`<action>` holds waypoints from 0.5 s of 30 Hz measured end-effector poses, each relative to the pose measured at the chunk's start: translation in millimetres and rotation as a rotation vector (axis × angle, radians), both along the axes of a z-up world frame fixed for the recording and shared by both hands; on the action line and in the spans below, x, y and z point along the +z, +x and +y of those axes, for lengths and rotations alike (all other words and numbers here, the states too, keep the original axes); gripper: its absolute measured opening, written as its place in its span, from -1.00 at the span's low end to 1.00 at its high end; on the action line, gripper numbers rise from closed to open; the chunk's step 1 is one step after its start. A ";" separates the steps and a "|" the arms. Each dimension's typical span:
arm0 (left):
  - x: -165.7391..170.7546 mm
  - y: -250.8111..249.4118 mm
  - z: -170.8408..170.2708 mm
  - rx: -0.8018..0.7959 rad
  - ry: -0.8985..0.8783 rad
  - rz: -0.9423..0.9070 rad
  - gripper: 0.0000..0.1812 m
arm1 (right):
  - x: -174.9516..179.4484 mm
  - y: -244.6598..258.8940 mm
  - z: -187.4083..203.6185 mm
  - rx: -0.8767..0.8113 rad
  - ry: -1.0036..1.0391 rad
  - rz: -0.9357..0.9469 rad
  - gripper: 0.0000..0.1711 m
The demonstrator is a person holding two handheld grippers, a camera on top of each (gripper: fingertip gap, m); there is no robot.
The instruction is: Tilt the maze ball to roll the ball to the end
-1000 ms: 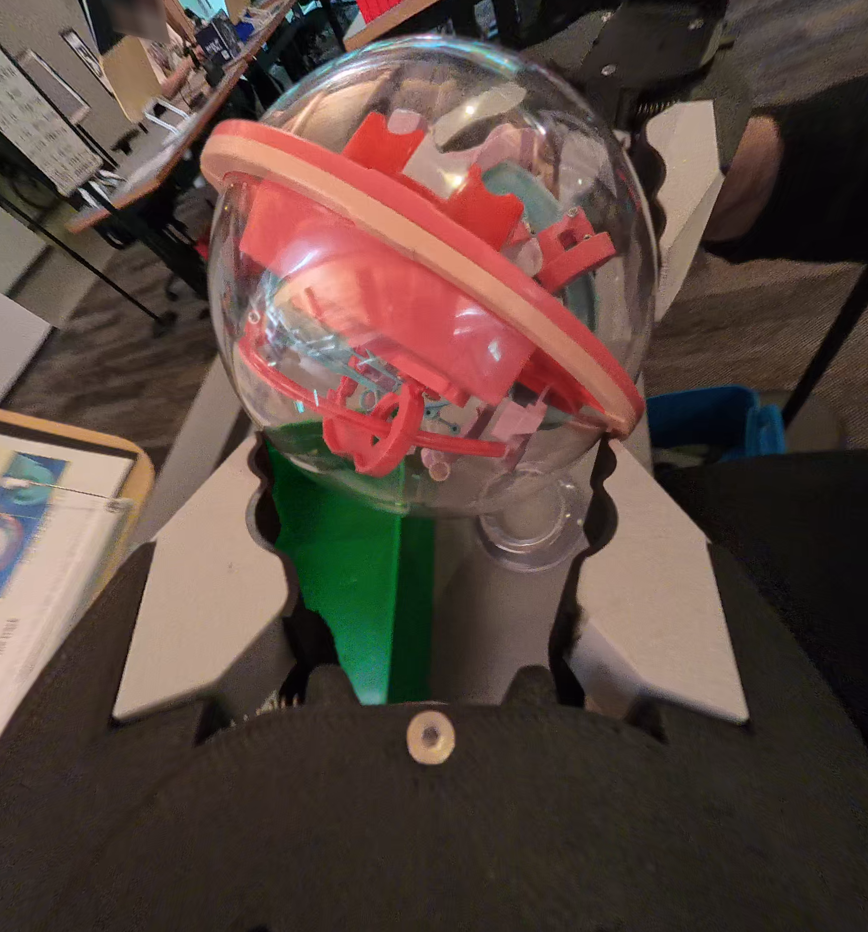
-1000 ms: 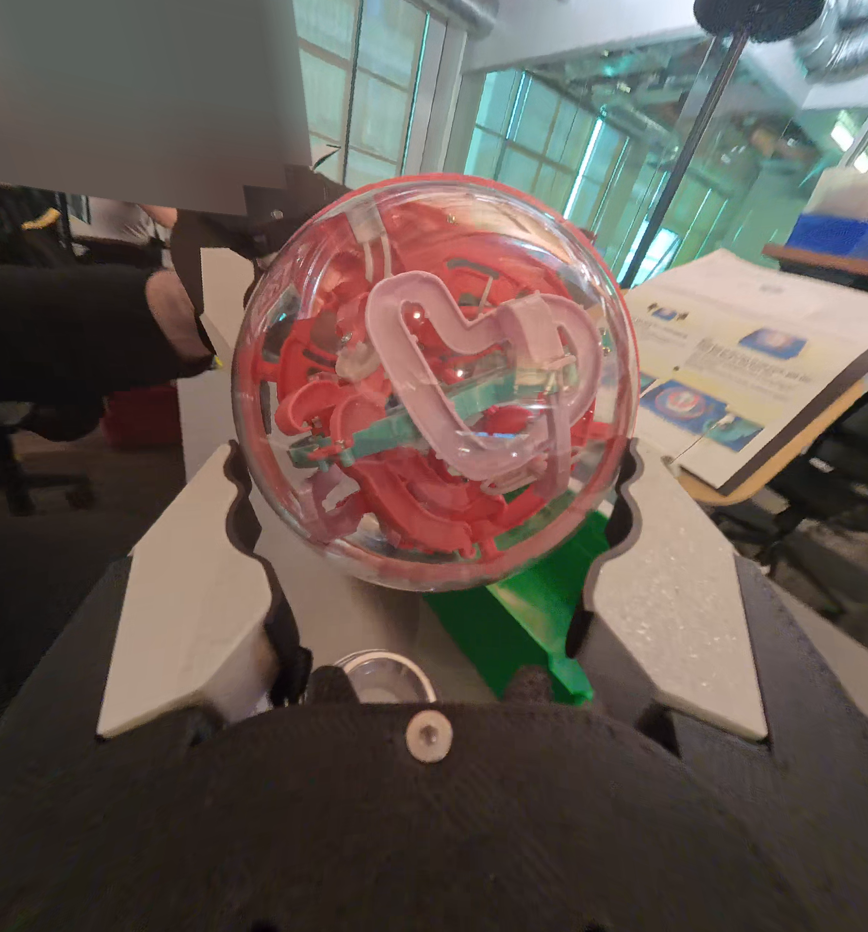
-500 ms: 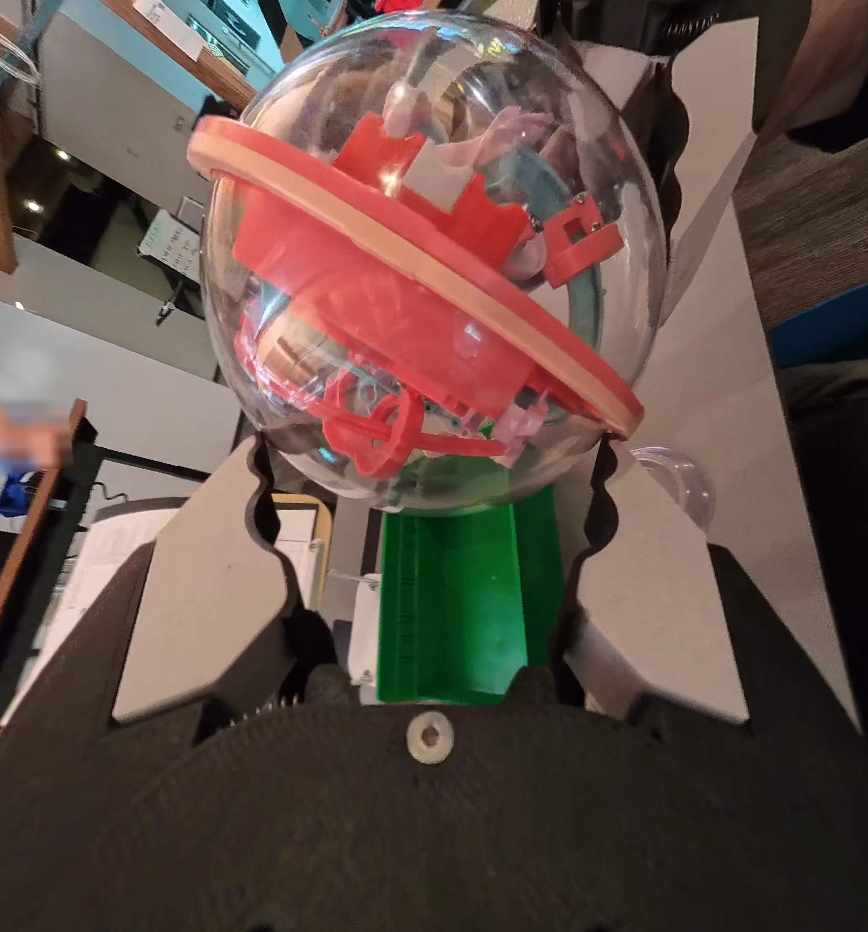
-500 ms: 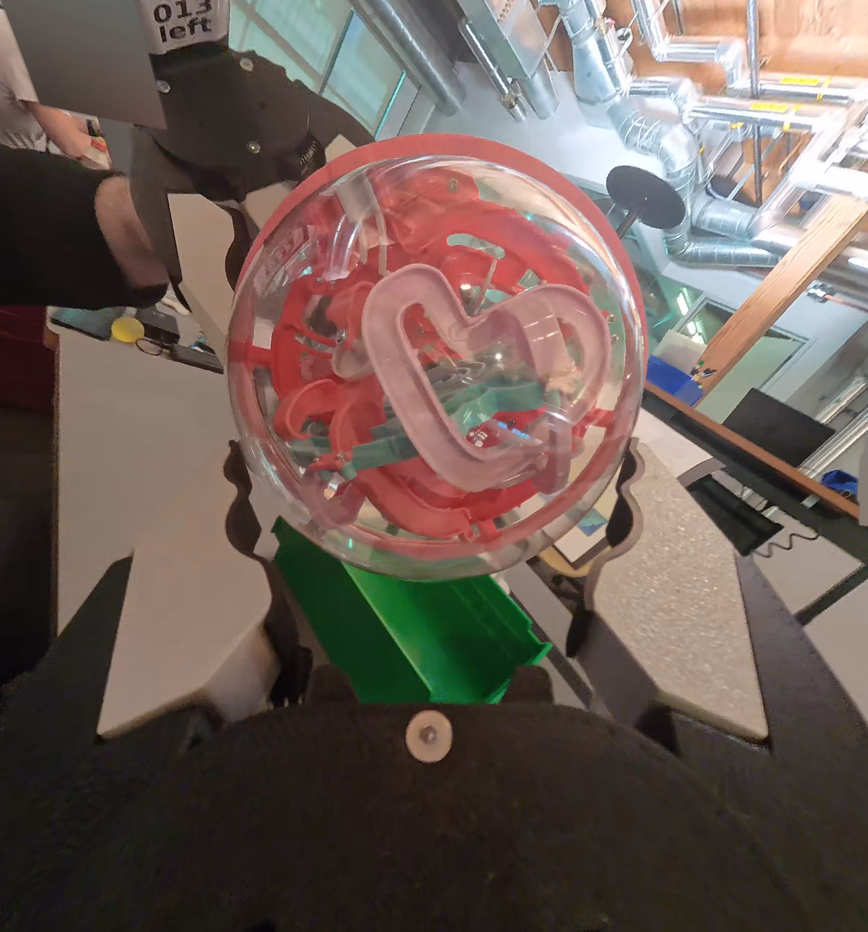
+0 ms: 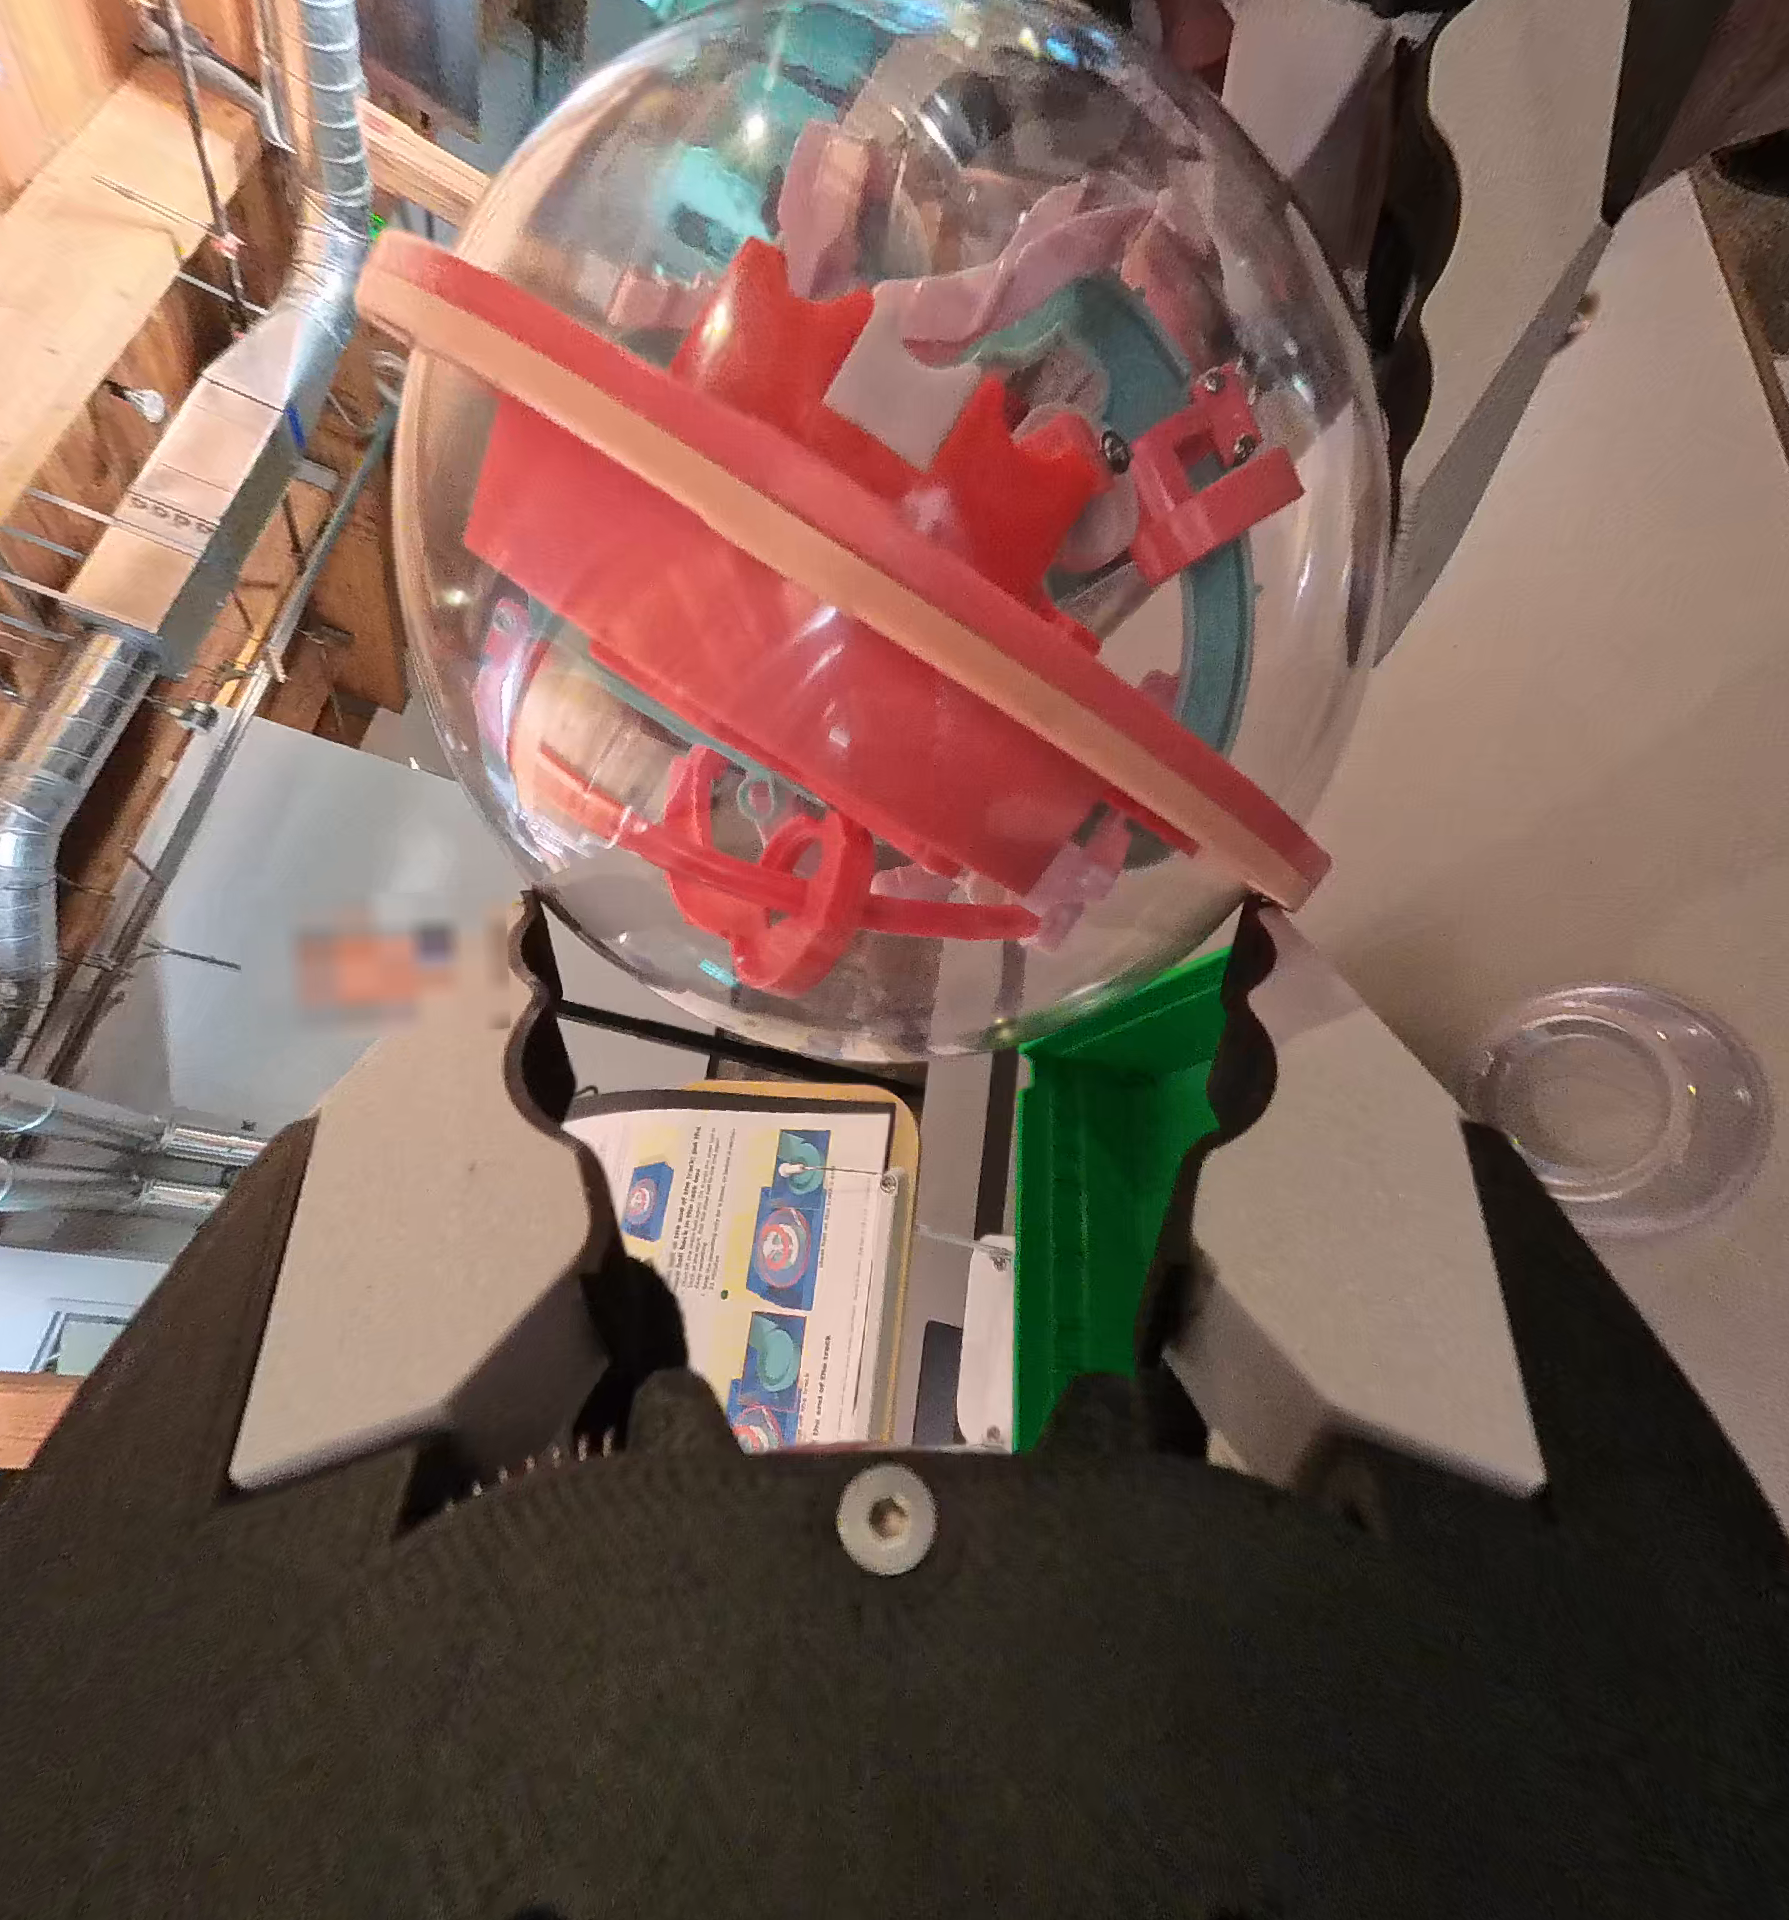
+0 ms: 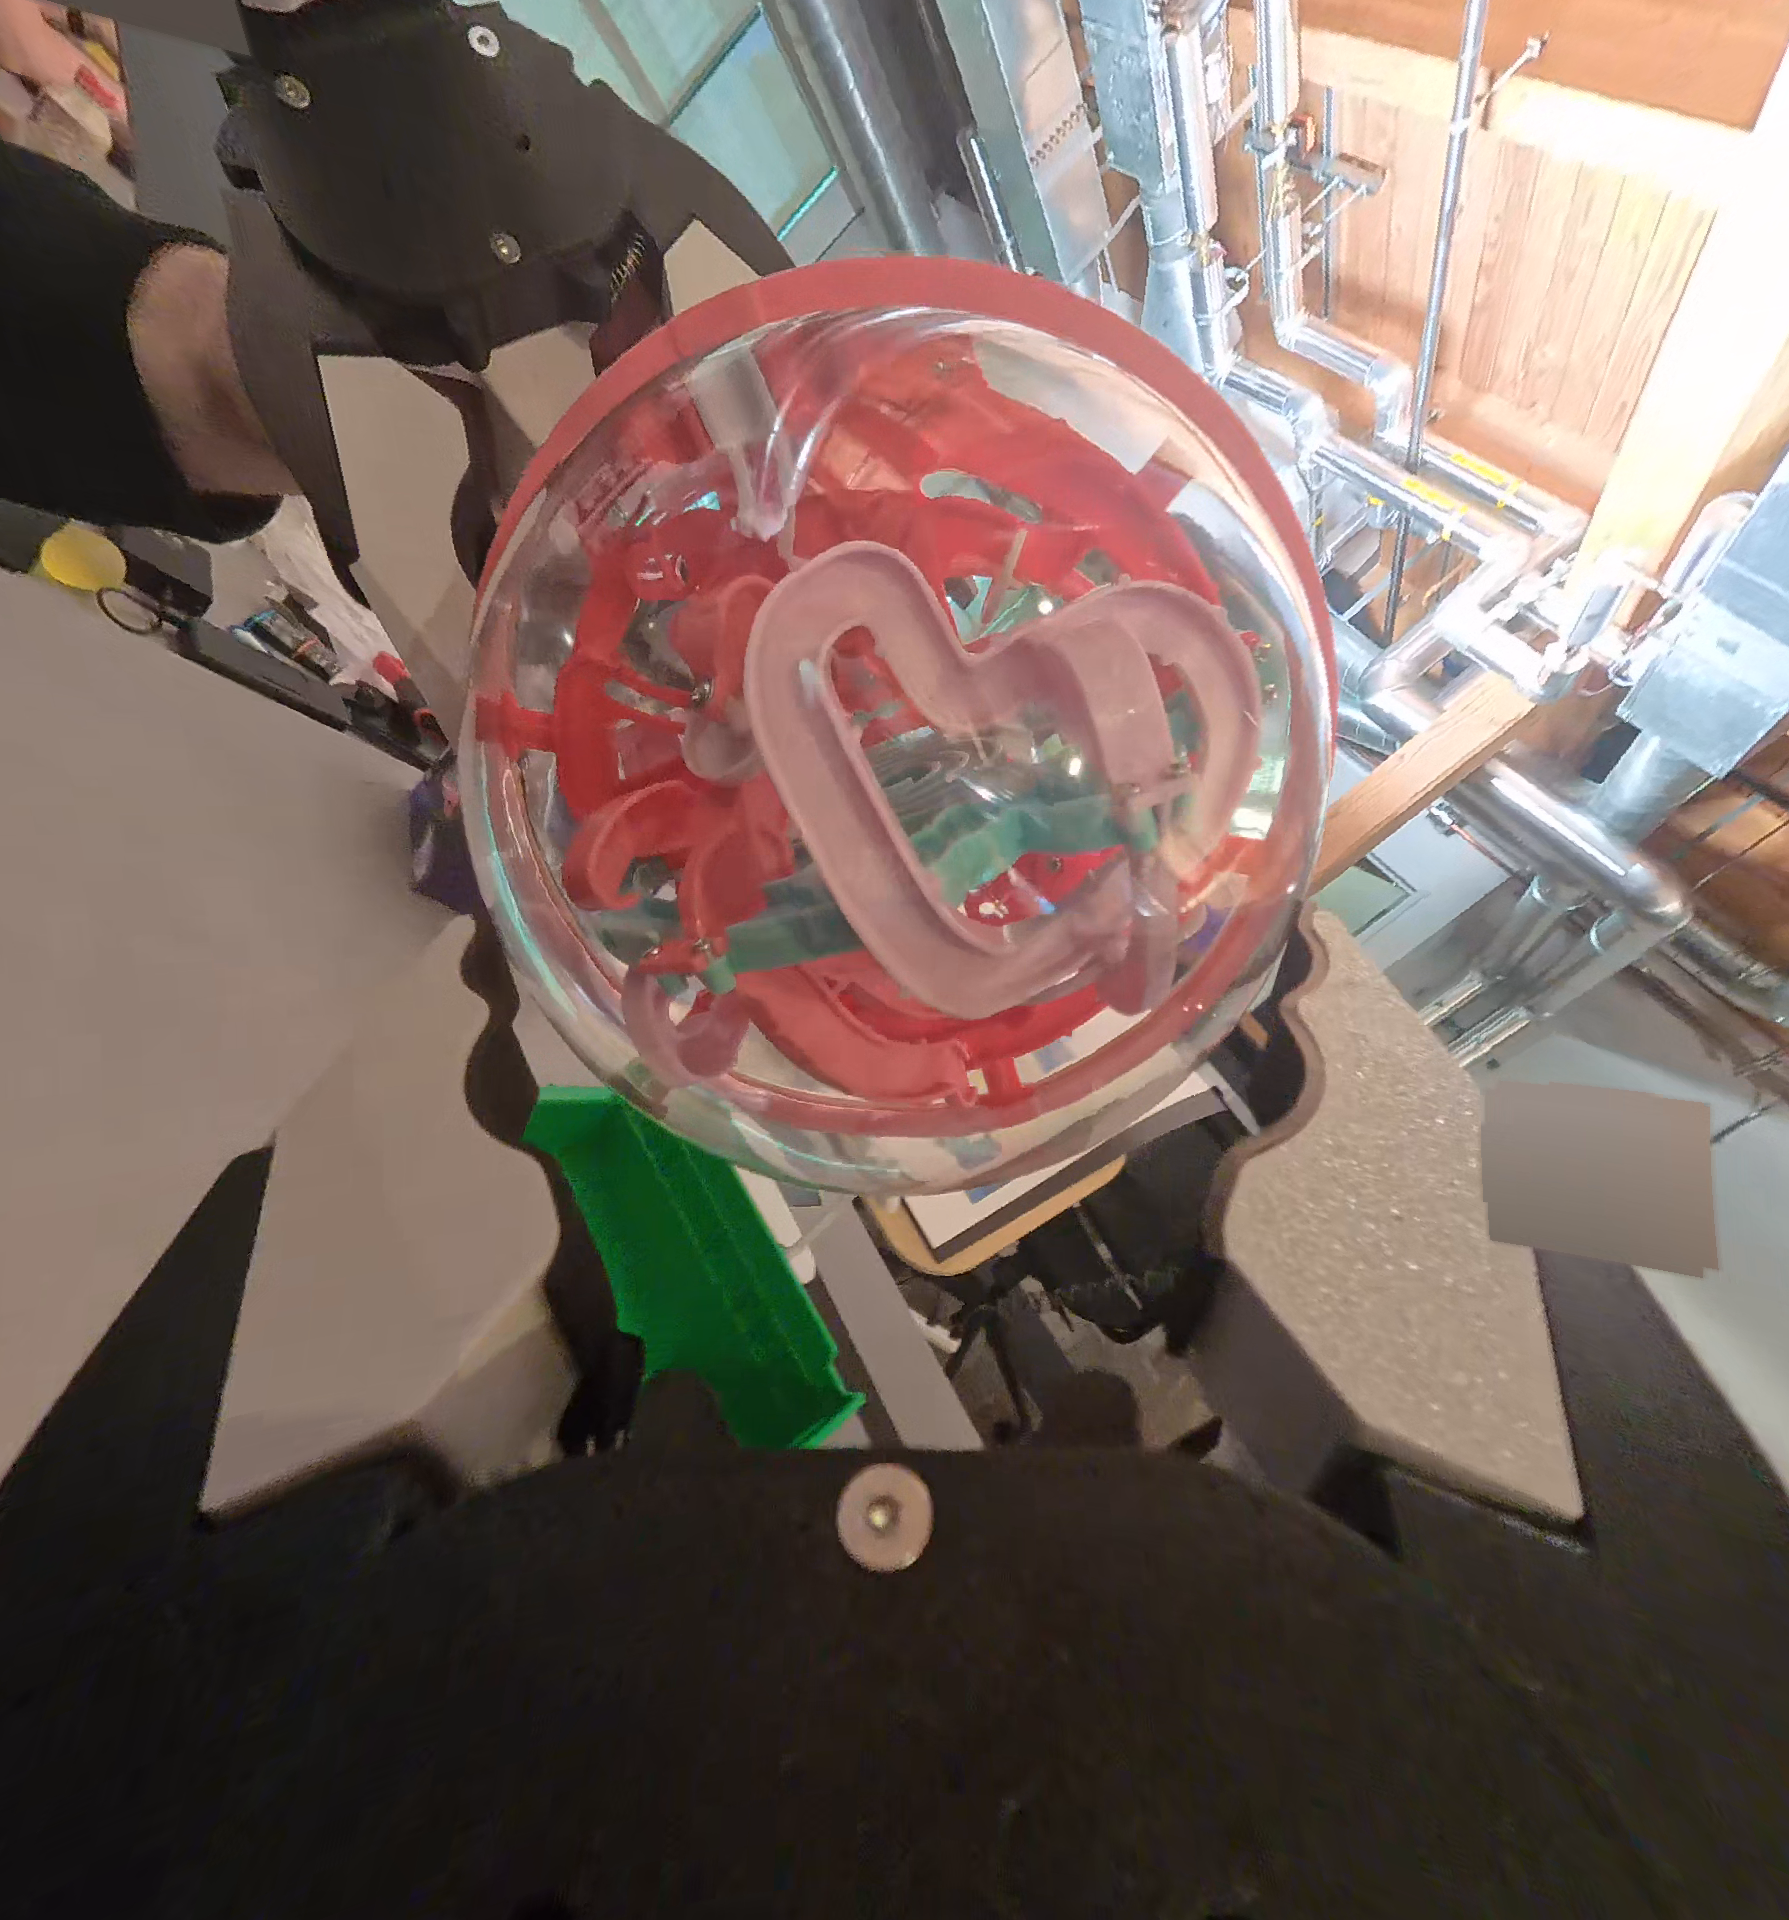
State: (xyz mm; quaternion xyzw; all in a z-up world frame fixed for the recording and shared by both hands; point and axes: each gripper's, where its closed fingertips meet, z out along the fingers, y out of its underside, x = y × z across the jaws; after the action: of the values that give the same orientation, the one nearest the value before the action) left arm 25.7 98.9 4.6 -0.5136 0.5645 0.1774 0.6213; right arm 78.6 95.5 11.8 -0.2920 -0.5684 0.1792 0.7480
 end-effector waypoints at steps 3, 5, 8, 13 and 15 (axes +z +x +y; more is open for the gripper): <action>6.3 -0.4 -0.7 -0.003 0.011 -0.055 0.37 | 10.3 -1.2 -4.0 -0.019 0.026 -0.073 0.64; 8.3 -2.4 -1.3 -0.011 0.032 -0.107 0.37 | 16.1 -3.8 -7.8 -0.039 0.062 -0.130 0.64; 9.9 -7.3 -1.6 -0.010 0.062 -0.176 0.38 | 24.7 -9.4 -14.4 -0.066 0.128 -0.204 0.64; 29.1 -13.5 -4.9 -0.012 0.155 -0.252 0.38 | 50.8 -17.0 -27.3 -0.113 0.264 -0.297 0.65; 40.2 -15.4 -5.8 -0.023 0.195 -0.285 0.38 | 63.2 -20.1 -31.4 -0.141 0.314 -0.338 0.64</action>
State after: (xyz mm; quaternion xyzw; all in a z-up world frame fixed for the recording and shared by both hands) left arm 10.4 93.1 44.8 -0.4644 0.4568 0.1493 0.7439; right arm 58.5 64.1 75.0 -0.2367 -0.6845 -0.0155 0.6893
